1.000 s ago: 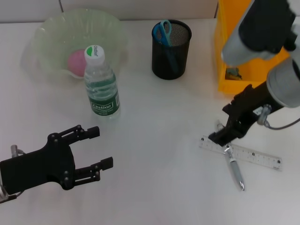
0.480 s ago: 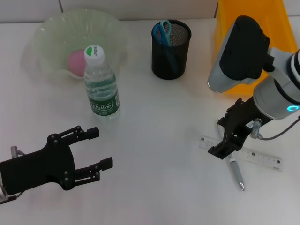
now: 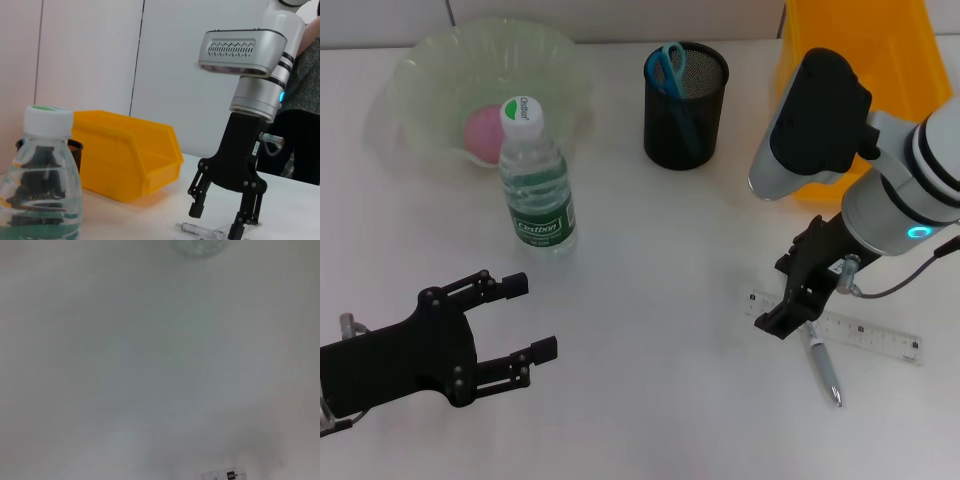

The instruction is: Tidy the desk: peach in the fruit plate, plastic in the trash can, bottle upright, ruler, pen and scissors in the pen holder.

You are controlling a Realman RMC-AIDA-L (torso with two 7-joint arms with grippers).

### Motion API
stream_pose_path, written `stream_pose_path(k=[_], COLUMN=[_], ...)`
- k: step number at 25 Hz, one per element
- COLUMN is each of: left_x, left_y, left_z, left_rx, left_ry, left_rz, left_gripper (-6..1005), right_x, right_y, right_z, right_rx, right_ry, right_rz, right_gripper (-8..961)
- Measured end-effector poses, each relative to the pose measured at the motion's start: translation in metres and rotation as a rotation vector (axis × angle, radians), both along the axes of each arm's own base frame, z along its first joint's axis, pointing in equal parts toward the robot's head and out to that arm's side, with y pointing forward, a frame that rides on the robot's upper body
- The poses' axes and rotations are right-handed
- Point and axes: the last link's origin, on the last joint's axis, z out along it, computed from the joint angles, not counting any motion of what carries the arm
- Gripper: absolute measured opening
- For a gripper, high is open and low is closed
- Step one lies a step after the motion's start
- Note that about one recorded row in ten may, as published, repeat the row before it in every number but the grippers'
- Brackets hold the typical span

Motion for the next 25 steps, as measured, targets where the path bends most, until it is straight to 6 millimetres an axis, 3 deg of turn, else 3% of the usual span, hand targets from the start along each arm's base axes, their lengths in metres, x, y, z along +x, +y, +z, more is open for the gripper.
stream_pose_path(k=[25], left_x=[0.0], left_y=[0.0], left_z=[0.0], left_rx=[0.0], left_ry=[0.001], left_rz=[-0.001], left_gripper=[803], right_x=[0.005], right_y=[0.006], right_z=[-0.018], right_rx=[-0.042], right_ry=[-0.007], right_rz=[0.001], right_gripper=[753])
